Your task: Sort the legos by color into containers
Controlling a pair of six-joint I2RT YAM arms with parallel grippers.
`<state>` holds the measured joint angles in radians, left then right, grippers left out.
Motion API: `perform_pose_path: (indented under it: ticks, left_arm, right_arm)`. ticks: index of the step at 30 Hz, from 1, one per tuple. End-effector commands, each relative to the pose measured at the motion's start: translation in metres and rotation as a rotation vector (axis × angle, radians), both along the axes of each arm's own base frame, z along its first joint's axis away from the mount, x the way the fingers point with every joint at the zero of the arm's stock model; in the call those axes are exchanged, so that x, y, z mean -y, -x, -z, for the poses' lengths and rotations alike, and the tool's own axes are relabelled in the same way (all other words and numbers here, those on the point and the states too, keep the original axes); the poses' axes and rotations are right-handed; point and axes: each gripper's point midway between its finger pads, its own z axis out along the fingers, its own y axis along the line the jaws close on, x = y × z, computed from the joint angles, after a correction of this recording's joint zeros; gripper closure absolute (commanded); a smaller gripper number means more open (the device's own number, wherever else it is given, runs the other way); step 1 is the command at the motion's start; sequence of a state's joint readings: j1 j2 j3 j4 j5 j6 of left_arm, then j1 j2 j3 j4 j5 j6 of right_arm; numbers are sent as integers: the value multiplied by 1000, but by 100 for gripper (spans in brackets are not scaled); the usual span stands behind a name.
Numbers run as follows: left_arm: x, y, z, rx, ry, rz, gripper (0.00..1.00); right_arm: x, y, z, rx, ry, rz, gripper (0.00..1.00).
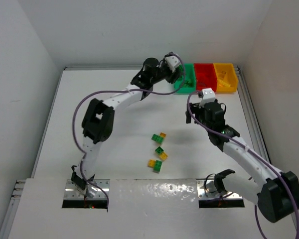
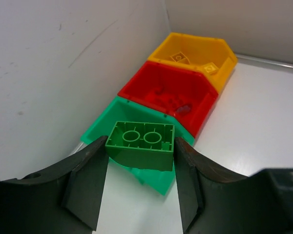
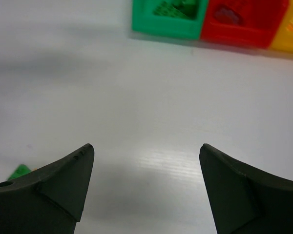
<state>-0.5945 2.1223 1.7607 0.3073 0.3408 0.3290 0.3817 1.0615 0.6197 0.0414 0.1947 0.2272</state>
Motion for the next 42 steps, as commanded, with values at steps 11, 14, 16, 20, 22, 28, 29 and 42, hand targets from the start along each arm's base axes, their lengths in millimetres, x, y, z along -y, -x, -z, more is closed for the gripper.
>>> perform_pose_path:
  ticks: [11, 14, 16, 20, 22, 28, 29, 42]
  left_arm:
    - [89, -79, 70, 83, 197, -142, 100]
    - [83, -88, 88, 67, 227, -214, 100]
    - [80, -92, 99, 60, 229, -241, 100]
    - [77, -96, 109, 62, 257, -277, 99]
    - [75, -98, 106, 71, 290, -295, 98]
    - [70, -102, 101, 105, 334, -320, 97]
    - [71, -102, 106, 97, 331, -319, 94]
    - [61, -108, 100, 121, 346, -364, 27]
  right_arm:
    - [25, 50, 34, -74, 58, 24, 15]
    - [20, 49, 34, -84, 38, 11, 15]
    - [19, 48, 33, -85, 35, 8, 15]
    - [14, 43, 25, -65, 45, -26, 15]
    - [12, 40, 26, -72, 61, -41, 15]
    - [5, 36, 28, -90, 68, -77, 14]
    - [5, 36, 29, -93, 71, -79, 14]
    - [2, 33, 26, -108, 102, -114, 14]
